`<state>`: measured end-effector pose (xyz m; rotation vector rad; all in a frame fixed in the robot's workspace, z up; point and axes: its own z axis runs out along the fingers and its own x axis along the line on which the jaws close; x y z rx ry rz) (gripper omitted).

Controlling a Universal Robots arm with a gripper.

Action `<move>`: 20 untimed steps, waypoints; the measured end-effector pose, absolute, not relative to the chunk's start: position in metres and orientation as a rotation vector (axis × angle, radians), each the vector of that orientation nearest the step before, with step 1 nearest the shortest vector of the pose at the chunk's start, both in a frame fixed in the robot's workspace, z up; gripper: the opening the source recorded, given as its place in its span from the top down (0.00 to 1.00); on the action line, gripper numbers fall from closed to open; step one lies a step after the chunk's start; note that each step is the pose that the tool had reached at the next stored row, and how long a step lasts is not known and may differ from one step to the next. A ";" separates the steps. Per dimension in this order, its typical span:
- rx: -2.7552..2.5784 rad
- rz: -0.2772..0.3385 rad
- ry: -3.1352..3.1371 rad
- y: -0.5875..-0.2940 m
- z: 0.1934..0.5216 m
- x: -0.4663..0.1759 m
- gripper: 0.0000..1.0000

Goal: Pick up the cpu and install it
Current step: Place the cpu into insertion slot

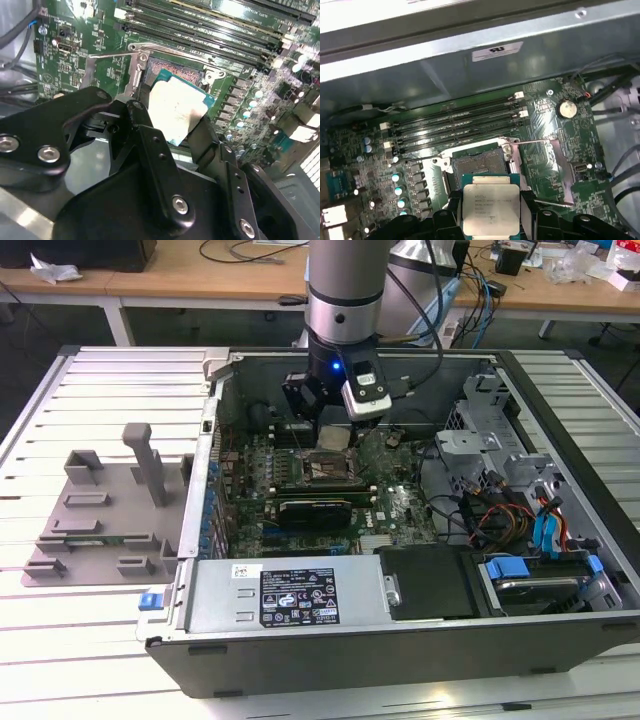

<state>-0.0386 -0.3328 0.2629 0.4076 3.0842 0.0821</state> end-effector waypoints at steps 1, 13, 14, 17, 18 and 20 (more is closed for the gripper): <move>0.452 0.081 3.077 -0.333 0.263 -0.039 0.45; 0.878 0.074 2.977 -0.333 0.263 -0.039 0.45; 0.938 0.073 2.957 -0.333 0.263 -0.039 0.45; 1.043 0.070 2.920 -0.333 0.263 -0.039 0.45; 1.082 0.070 2.905 -0.333 0.263 -0.039 0.45; 1.175 0.067 2.867 -0.333 0.263 -0.039 0.45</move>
